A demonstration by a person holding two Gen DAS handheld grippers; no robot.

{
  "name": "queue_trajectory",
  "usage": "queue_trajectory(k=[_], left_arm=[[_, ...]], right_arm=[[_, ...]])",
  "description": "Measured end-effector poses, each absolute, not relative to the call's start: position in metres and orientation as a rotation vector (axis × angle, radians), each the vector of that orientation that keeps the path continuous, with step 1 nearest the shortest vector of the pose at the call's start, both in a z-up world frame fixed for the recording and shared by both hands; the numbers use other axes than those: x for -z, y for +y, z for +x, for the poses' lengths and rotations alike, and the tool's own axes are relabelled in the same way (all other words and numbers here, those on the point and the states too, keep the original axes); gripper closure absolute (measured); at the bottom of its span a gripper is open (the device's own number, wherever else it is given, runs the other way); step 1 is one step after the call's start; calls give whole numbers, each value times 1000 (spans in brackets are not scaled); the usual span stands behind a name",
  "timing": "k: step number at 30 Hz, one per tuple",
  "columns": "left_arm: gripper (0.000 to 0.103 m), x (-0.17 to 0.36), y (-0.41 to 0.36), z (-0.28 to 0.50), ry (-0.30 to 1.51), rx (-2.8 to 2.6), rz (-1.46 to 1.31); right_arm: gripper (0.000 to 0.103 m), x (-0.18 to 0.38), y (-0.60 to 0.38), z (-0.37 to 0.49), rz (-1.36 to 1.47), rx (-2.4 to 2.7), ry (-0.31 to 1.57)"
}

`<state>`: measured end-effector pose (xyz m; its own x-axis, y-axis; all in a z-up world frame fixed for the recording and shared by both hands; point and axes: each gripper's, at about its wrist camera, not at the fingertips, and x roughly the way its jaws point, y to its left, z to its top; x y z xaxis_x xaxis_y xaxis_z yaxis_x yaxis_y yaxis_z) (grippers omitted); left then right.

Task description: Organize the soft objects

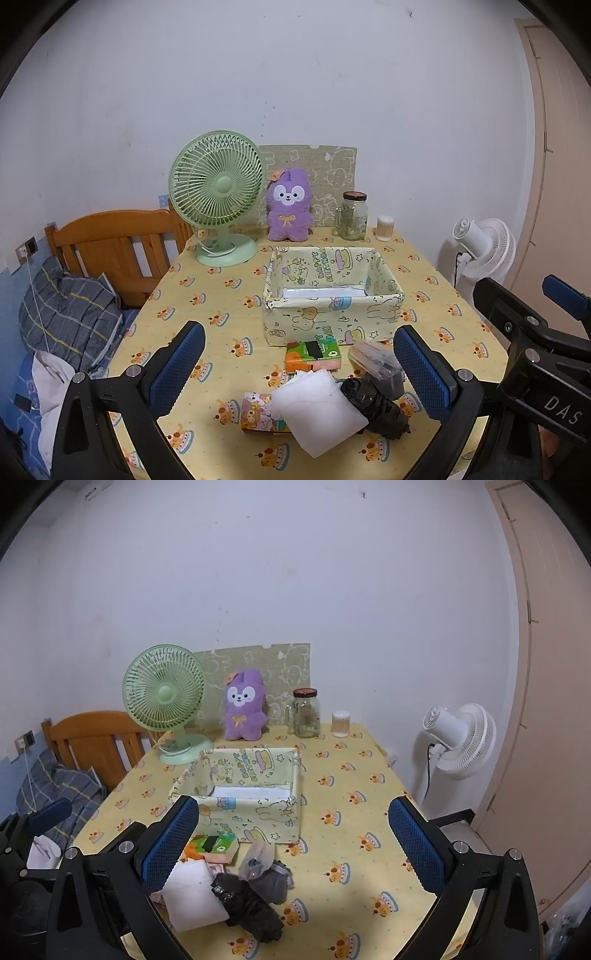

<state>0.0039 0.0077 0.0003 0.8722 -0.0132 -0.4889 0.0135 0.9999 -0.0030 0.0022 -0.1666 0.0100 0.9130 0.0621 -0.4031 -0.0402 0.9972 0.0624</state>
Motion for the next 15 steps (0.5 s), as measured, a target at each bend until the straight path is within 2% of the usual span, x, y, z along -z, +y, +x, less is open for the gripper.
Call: queue_trajectory(k=[15], left_arm=[[0,0,8,4,517,13,-4]], right_arm=[[0,-8,-167,2,59,-54,427]])
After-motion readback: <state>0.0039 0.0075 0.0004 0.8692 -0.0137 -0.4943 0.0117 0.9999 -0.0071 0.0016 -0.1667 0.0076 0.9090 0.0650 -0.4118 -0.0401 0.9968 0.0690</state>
